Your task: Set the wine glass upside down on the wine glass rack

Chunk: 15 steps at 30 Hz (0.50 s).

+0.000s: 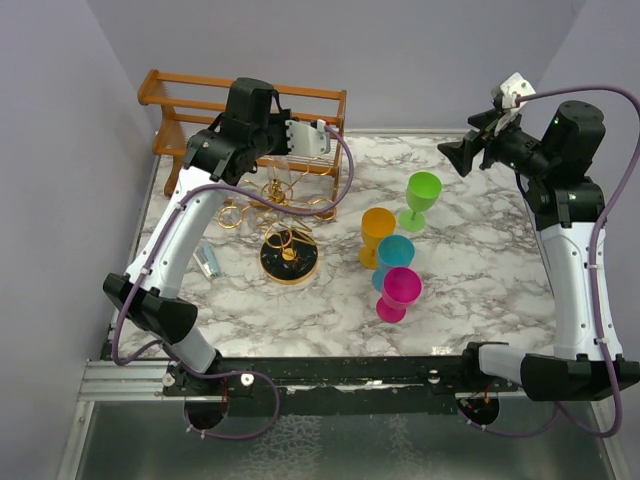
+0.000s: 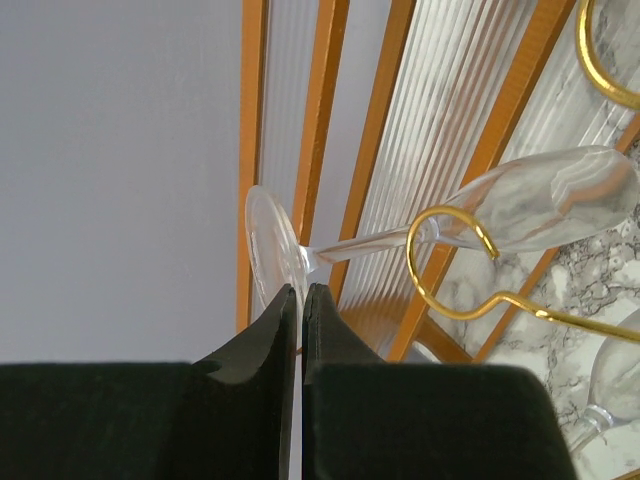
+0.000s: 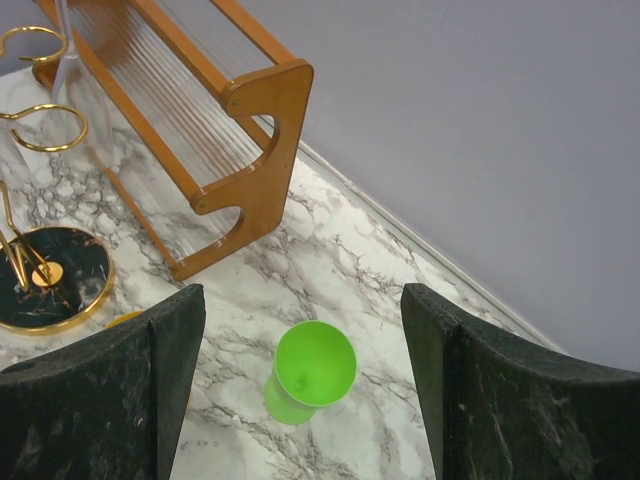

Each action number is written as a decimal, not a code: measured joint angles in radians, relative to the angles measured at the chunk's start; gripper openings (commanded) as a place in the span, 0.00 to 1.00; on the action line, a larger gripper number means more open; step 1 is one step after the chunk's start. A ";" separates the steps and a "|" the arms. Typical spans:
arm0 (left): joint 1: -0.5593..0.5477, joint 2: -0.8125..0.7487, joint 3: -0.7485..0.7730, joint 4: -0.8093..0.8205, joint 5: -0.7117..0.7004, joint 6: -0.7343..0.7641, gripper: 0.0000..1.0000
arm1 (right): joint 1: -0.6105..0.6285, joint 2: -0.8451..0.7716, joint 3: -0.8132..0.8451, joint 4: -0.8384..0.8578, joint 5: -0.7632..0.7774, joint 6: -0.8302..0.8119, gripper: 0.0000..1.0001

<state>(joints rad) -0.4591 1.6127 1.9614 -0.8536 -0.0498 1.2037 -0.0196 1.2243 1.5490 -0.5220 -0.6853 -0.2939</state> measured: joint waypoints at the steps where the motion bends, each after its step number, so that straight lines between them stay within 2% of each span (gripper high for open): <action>1: -0.004 0.004 0.000 0.003 0.005 0.000 0.00 | 0.000 -0.002 0.000 0.000 0.000 0.000 0.79; 15: -0.038 0.026 0.000 0.006 0.089 -0.001 0.00 | 0.000 -0.009 -0.015 0.001 0.000 0.000 0.79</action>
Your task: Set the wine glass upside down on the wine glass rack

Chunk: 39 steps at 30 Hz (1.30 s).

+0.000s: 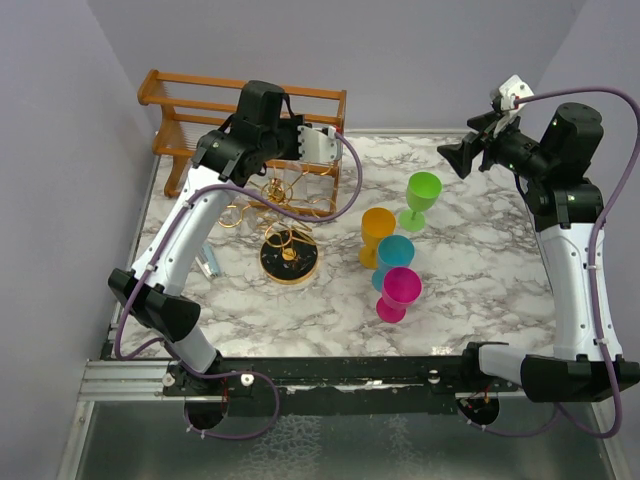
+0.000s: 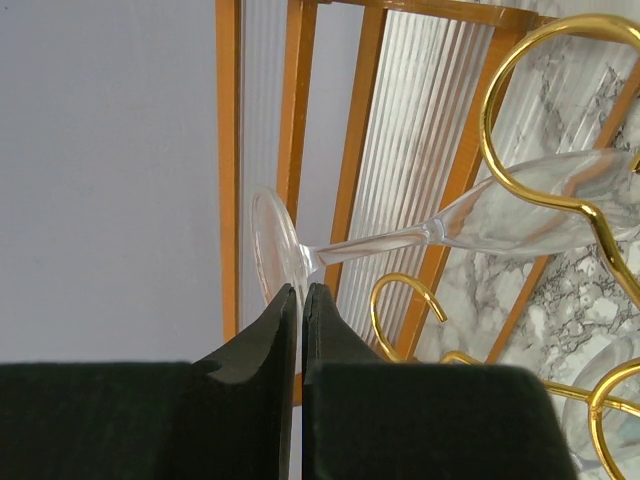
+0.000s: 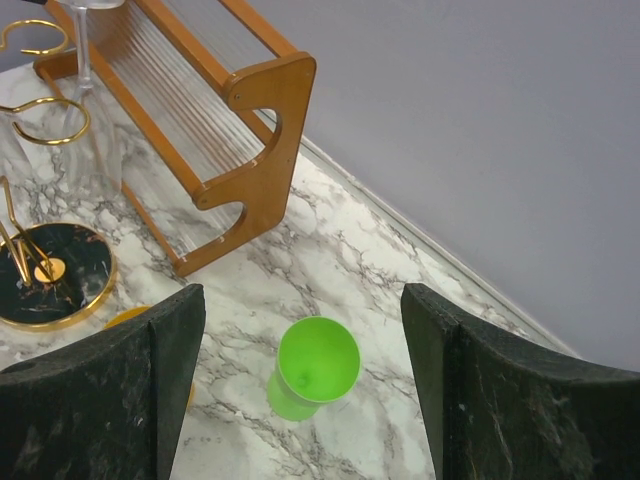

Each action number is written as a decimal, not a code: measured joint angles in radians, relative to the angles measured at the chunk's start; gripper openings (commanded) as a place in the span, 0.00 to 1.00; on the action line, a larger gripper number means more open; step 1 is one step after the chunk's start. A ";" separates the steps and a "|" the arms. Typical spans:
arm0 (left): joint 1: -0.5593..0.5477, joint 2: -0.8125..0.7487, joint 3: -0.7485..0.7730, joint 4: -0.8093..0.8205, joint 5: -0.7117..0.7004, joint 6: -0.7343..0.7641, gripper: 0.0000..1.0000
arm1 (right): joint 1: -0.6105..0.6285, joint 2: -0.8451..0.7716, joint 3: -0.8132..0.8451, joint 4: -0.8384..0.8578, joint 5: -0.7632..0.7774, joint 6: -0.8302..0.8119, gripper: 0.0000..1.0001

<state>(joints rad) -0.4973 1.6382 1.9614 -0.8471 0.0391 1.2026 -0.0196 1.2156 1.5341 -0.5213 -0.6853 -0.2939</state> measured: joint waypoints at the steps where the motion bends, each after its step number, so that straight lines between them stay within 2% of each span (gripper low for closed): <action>1: -0.001 0.000 0.000 0.000 0.003 0.000 0.00 | 0.000 0.000 -0.002 0.000 0.000 0.000 0.79; 21: -0.029 -0.044 0.000 -0.109 0.043 -0.024 0.00 | 0.000 0.000 -0.005 0.001 0.000 0.000 0.79; 39: -0.029 -0.091 -0.007 -0.168 0.018 -0.050 0.00 | 0.000 -0.006 -0.019 0.006 0.000 0.000 0.79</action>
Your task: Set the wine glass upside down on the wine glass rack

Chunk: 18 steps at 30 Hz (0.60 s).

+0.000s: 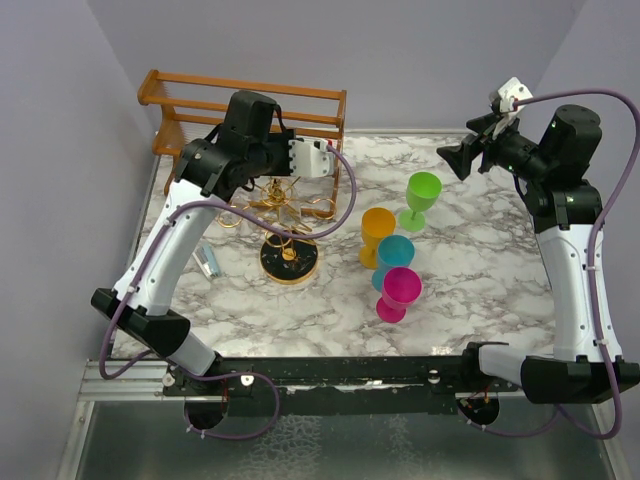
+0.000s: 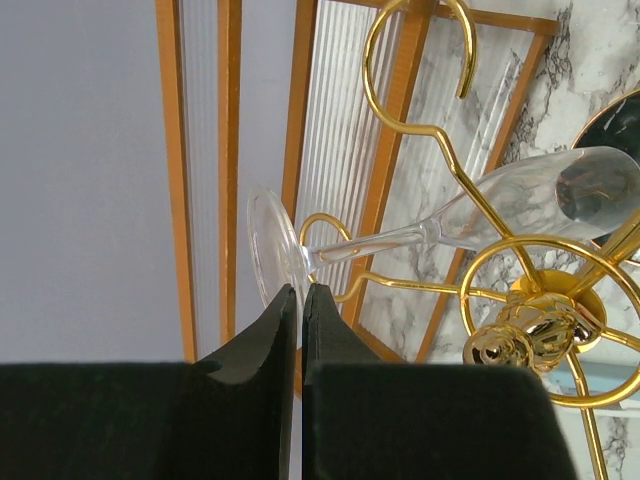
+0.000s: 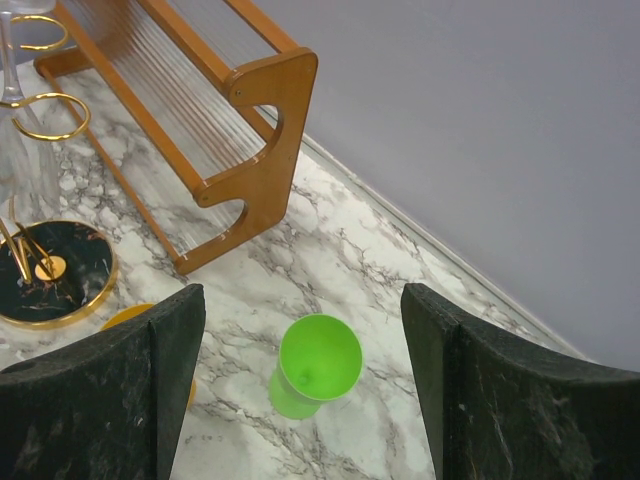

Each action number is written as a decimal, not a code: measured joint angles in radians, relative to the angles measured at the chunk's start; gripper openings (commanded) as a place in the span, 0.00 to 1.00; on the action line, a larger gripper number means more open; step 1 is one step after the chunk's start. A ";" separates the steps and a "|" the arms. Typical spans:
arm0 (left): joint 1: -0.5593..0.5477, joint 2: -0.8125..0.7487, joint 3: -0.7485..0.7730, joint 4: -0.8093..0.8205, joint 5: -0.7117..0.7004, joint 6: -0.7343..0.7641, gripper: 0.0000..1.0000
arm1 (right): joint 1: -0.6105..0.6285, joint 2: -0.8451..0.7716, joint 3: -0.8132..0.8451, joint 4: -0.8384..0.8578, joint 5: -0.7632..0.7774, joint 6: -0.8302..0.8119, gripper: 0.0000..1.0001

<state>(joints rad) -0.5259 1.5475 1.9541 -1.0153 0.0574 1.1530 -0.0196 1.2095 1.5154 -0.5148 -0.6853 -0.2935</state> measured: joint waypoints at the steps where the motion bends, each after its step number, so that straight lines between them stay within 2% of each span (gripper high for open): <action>1: 0.000 -0.003 -0.002 -0.003 -0.003 -0.001 0.00 | 0.000 -0.001 -0.001 0.000 0.000 0.000 0.79; 18: 0.000 -0.021 -0.044 0.018 -0.091 -0.019 0.00 | 0.000 -0.007 -0.016 0.003 0.000 0.000 0.79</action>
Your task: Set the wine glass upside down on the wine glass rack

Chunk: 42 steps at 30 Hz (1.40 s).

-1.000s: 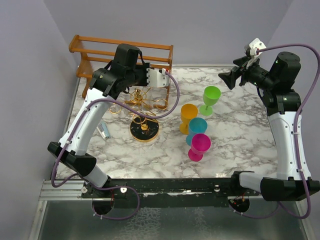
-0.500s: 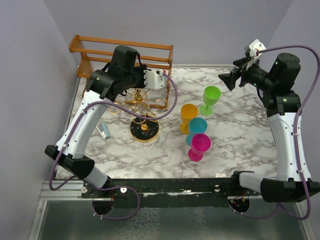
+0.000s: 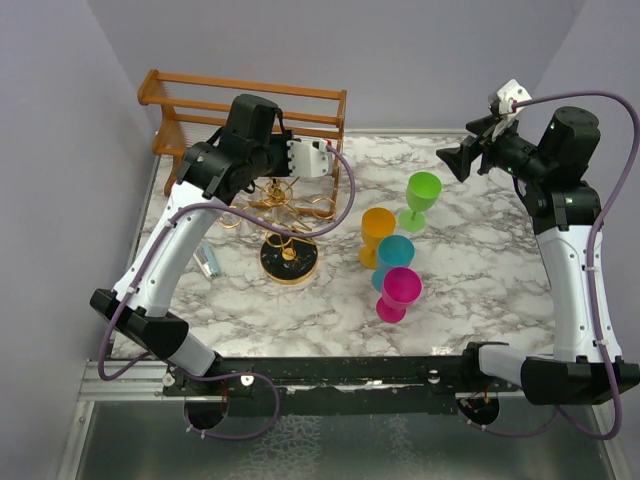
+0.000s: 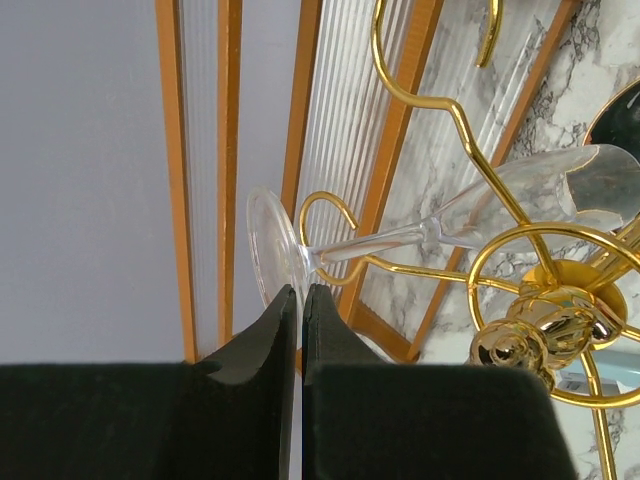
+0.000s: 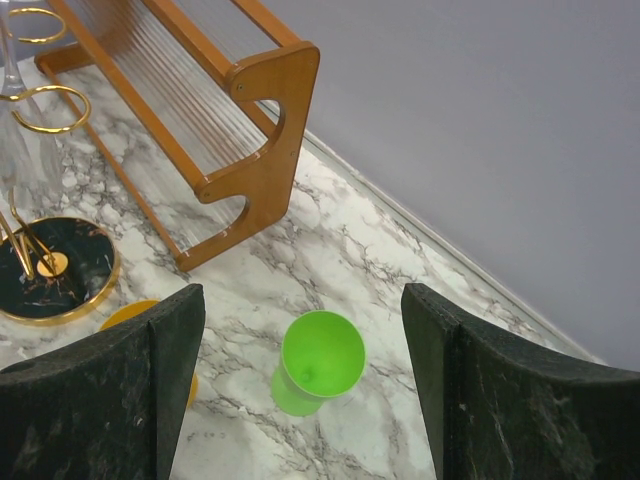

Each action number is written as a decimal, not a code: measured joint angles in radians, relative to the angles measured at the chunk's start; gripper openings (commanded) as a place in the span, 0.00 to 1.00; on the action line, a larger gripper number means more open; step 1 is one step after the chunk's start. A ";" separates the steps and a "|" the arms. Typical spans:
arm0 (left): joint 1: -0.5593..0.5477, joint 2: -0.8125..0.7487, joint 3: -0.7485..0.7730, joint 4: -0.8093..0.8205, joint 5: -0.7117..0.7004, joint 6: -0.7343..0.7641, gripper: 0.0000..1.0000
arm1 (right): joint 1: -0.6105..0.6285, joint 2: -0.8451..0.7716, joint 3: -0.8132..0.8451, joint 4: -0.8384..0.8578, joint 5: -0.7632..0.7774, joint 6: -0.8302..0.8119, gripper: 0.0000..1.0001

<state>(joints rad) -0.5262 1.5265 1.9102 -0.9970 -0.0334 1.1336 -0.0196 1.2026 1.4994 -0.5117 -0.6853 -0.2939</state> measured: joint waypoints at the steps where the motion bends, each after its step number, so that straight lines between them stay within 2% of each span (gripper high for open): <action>1: 0.000 0.000 -0.003 0.005 -0.004 -0.001 0.00 | 0.000 0.000 -0.001 0.000 0.000 0.000 0.79; 14: -0.002 0.000 -0.050 0.092 -0.064 -0.002 0.00 | 0.000 -0.008 -0.010 0.003 0.000 0.000 0.79; 20: -0.002 0.000 -0.061 0.101 -0.068 -0.001 0.07 | 0.000 -0.009 -0.012 0.003 0.000 0.000 0.79; 35: -0.002 0.000 -0.086 0.090 -0.067 0.003 0.09 | 0.000 -0.013 -0.016 0.004 0.000 0.000 0.79; 42: -0.002 0.000 -0.086 0.079 -0.067 0.007 0.13 | 0.000 -0.013 -0.018 0.004 0.000 0.000 0.79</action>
<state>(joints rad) -0.5278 1.5265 1.8244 -0.9176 -0.1001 1.1404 -0.0196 1.1896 1.4818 -0.5079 -0.6849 -0.2939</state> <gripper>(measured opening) 0.115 0.793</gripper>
